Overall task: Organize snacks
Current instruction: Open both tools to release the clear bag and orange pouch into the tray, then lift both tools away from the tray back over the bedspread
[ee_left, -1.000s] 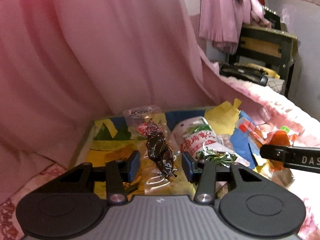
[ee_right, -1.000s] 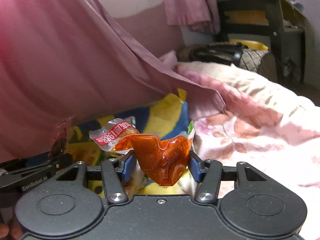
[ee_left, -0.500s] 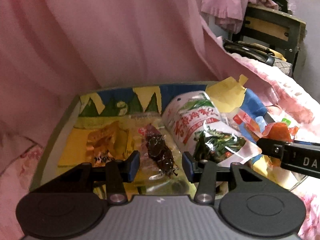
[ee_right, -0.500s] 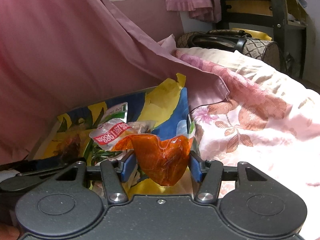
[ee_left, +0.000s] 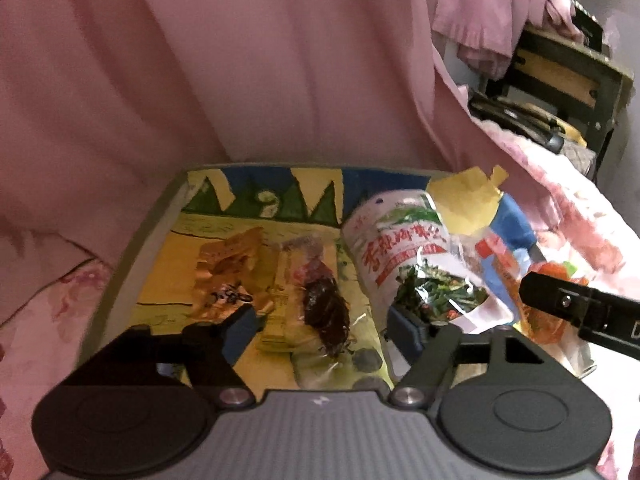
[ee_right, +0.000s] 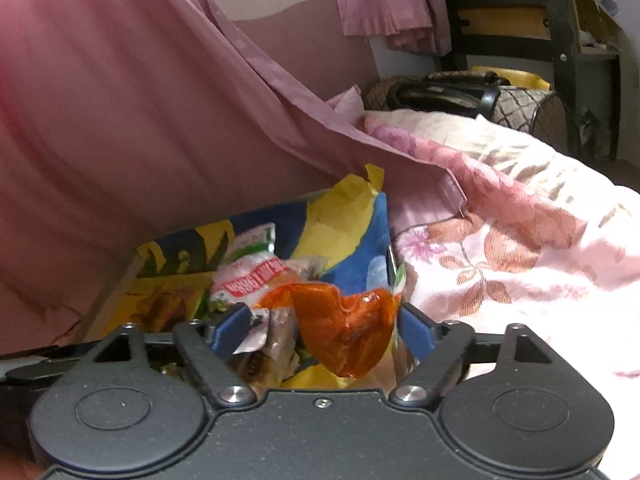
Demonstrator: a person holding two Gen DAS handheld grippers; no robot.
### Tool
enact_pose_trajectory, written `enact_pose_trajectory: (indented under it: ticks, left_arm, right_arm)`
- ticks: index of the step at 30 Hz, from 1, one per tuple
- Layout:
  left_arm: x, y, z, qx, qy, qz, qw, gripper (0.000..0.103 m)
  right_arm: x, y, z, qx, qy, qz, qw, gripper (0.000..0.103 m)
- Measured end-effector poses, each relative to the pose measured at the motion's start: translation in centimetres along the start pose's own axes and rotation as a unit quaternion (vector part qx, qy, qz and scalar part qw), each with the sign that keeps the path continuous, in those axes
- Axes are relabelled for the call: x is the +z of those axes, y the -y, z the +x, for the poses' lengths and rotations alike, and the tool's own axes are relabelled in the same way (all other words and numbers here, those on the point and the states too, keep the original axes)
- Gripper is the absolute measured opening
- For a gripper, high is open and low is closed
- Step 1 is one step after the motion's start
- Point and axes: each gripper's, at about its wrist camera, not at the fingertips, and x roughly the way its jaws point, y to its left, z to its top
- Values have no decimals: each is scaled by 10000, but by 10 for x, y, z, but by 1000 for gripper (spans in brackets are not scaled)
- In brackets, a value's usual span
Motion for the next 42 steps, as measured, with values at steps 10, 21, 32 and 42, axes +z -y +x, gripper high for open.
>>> enact_pose_trajectory:
  ticks: [10,21,32,42]
  left_arm:
    - [7,-8,-68,105,650,-260,9975,100]
    - [-15,-10,-169,177,1471,-402,9882,103]
    - [-71,-34,-251,275,1608,-503,9853,103]
    - [-124,-51,-282,656,1225,-245,9900,103]
  right_arm:
    - [14,-3,-53,230,447,150,9986,99]
    - [1,-9,-158,415,1236,-21,9915,102]
    - [-66,-20,-255,519,1624,-271,9850,102]
    - [-120,-40,-290,742,1324,-306,9879,102]
